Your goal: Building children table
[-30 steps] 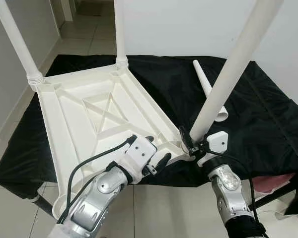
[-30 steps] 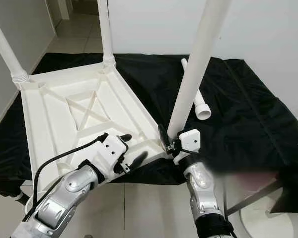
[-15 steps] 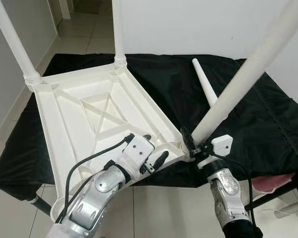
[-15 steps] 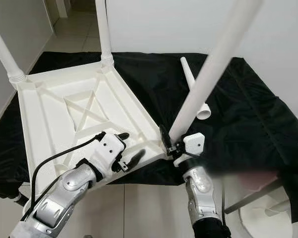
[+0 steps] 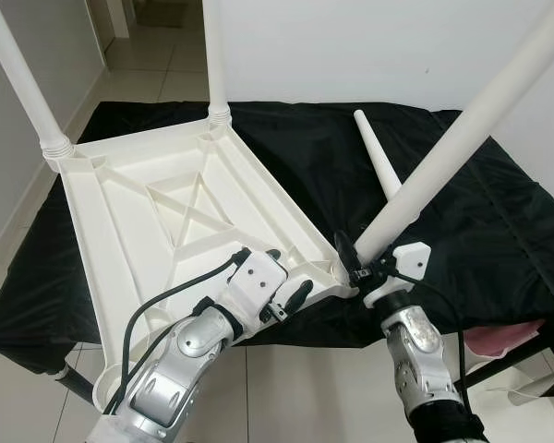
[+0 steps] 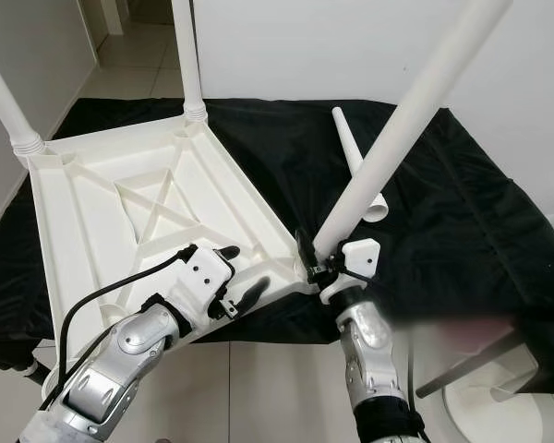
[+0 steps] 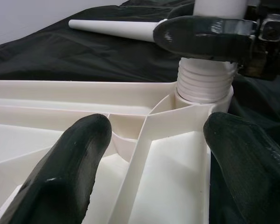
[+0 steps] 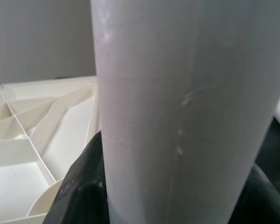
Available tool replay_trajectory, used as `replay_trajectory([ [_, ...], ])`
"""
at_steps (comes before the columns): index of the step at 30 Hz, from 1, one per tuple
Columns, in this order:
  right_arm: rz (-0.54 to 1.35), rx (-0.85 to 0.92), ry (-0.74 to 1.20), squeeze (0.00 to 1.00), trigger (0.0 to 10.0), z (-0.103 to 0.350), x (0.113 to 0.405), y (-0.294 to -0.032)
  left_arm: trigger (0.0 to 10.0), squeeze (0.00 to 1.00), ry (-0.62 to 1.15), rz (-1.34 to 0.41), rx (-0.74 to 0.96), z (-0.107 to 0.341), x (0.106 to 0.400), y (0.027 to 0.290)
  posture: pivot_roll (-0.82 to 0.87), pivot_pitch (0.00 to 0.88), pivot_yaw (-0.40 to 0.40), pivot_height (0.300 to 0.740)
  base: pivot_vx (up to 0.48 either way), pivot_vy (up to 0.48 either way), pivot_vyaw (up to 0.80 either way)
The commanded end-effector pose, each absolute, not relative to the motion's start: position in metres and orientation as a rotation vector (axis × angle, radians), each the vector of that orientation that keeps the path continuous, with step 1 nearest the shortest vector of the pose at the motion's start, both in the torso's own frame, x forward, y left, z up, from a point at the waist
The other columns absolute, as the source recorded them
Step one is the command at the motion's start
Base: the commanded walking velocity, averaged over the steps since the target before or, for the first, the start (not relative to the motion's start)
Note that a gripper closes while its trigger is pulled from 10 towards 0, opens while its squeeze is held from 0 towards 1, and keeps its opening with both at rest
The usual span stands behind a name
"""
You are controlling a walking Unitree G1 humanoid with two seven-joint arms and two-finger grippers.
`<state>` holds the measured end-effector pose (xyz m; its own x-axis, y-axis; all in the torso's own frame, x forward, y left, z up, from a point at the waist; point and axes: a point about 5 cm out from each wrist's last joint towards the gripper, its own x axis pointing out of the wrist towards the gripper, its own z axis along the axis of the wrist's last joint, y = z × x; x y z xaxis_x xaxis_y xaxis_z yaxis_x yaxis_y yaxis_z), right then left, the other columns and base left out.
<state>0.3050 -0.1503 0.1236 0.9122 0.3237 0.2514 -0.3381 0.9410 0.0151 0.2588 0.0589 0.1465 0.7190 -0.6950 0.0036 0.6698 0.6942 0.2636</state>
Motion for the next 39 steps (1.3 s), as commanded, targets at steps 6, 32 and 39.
replay_trajectory([
  [6,0.416,-0.009,-0.021,0.0,10.0,0.099,0.307,-0.144,10.0,0.0,-0.096,-0.754,0.259,0.142,0.261,0.061,0.06,0.087,-0.029,0.74,0.0,0.0,0.0],
  [32,-0.024,0.091,-0.046,0.0,10.0,0.114,0.302,-0.109,10.0,0.0,-0.11,-0.718,0.254,0.144,0.267,0.063,0.06,0.085,-0.058,0.74,0.0,0.0,0.0],
  [39,-0.003,0.114,-0.055,0.0,10.0,0.119,0.305,-0.105,10.0,0.0,-0.117,-0.72,0.251,0.144,0.269,0.06,0.06,0.073,-0.054,0.74,0.0,0.0,0.0],
])
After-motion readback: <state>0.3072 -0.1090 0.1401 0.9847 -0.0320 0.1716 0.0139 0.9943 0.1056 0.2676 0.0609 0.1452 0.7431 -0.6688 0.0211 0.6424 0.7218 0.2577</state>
